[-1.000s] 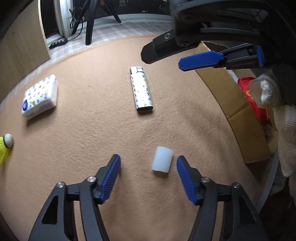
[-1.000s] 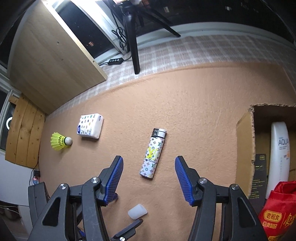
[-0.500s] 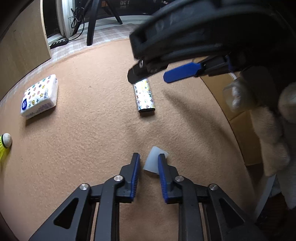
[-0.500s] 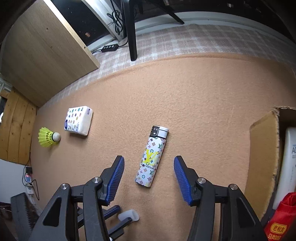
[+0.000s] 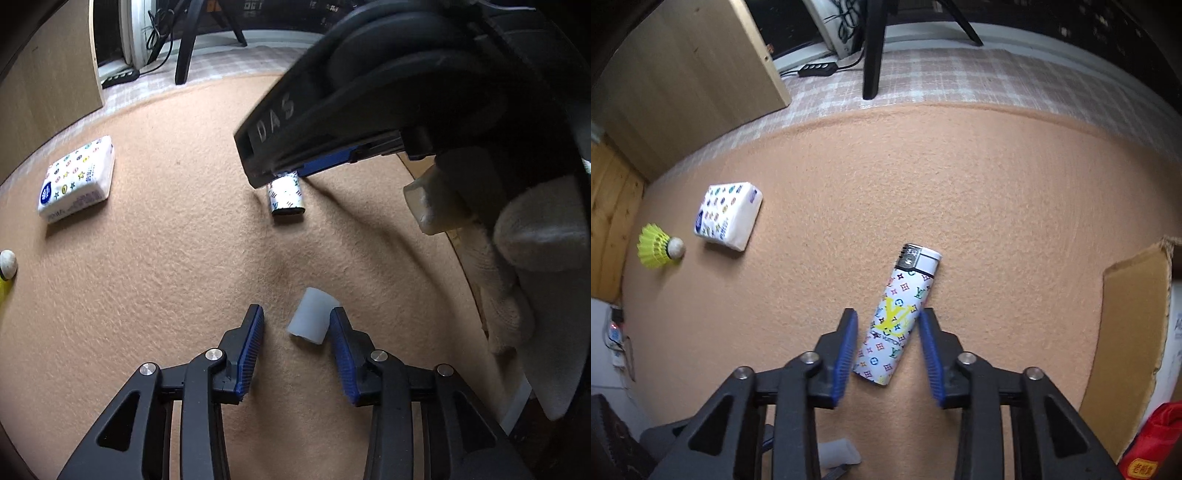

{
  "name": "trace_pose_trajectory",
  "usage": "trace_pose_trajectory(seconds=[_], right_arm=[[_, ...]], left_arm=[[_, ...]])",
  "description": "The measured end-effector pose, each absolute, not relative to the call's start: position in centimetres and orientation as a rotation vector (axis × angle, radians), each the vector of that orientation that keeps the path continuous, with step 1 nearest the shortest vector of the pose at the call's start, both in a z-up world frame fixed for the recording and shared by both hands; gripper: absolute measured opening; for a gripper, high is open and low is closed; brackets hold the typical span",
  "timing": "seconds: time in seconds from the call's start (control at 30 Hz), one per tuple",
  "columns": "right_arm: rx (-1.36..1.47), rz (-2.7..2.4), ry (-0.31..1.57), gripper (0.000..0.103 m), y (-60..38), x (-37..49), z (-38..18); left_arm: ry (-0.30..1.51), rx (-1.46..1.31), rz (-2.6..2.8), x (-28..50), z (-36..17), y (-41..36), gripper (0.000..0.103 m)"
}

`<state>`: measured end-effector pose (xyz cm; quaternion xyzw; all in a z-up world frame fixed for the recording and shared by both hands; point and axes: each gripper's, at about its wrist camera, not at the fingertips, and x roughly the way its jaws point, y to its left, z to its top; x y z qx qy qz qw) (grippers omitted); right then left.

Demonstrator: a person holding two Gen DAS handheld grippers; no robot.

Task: Organize objects
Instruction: 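Grasp the white cylinder with the left tool while the right tool grasps the patterned lighter, then carry the cylinder and lighter into the box and open both tools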

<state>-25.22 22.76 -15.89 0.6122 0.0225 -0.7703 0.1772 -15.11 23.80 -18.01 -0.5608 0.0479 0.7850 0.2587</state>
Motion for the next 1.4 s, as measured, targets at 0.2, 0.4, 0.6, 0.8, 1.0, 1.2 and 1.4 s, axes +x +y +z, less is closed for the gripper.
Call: trace_pose_trajectory(seconds=[0.2,0.4,0.6,0.8,1.0,1.2,1.4], right_arm=[[1.714,-2.187,0.094,0.021,23.1,-25.1,-15.9],[1.694,-2.212,0.052,0.020,24.3,-25.0,-15.5],[1.657,-2.227,0.009,0.019,25.8,-24.5,-14.2],[1.643,-2.220,-0.027,0.010,26.9,-24.1,-13.7],[1.657,-2.192,0.017,0.010,26.7,-23.5,-14.6],[1.603,-2.230,0.011,0.009,27.0,-23.3,-13.5],[1.526,-2.265,0.022,0.009,28.0,-22.5,-10.8]], left_arm=[[0.139,-1.502,2.113,-14.2,-17.9,24.4,0.022],[0.100,-1.510,2.110,-14.0,-17.5,24.0,0.013],[0.059,-1.514,2.130,-13.8,-16.6,22.8,0.010],[0.029,-1.505,2.170,-13.7,-15.5,22.3,0.009],[0.017,-1.509,2.185,-14.0,-15.9,22.7,0.009],[0.009,-1.501,2.204,-16.1,-16.2,21.9,0.009],[-0.034,-1.473,2.229,-17.0,-15.3,21.3,0.009]])
